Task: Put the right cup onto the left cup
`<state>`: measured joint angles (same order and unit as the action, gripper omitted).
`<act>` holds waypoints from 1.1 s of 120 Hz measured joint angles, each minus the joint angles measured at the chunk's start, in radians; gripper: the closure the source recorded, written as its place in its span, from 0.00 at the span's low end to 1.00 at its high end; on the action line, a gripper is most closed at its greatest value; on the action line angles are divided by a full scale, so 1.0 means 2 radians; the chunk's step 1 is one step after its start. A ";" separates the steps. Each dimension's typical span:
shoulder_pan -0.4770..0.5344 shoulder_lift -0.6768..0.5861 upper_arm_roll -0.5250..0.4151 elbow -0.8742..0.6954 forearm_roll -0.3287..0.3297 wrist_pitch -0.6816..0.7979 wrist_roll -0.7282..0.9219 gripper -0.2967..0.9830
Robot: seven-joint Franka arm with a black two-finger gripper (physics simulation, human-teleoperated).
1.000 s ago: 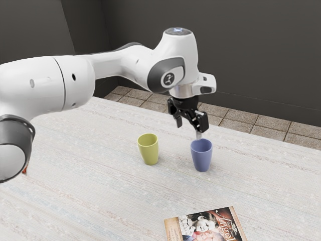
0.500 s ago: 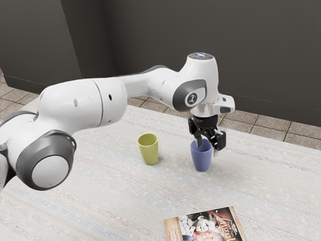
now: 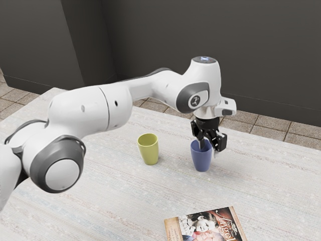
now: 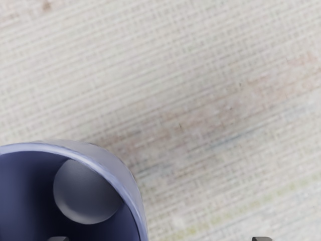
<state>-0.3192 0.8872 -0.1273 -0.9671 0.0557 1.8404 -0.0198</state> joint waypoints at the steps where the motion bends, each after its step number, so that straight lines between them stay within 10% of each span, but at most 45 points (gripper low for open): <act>1: 0.001 0.001 -0.001 0.001 0.001 0.000 0.000 0.41; 132: 0.011 0.010 -0.019 0.007 0.038 -0.006 -0.020 0.84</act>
<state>-0.2971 0.9068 -0.1644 -0.9530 0.1326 1.8284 -0.0605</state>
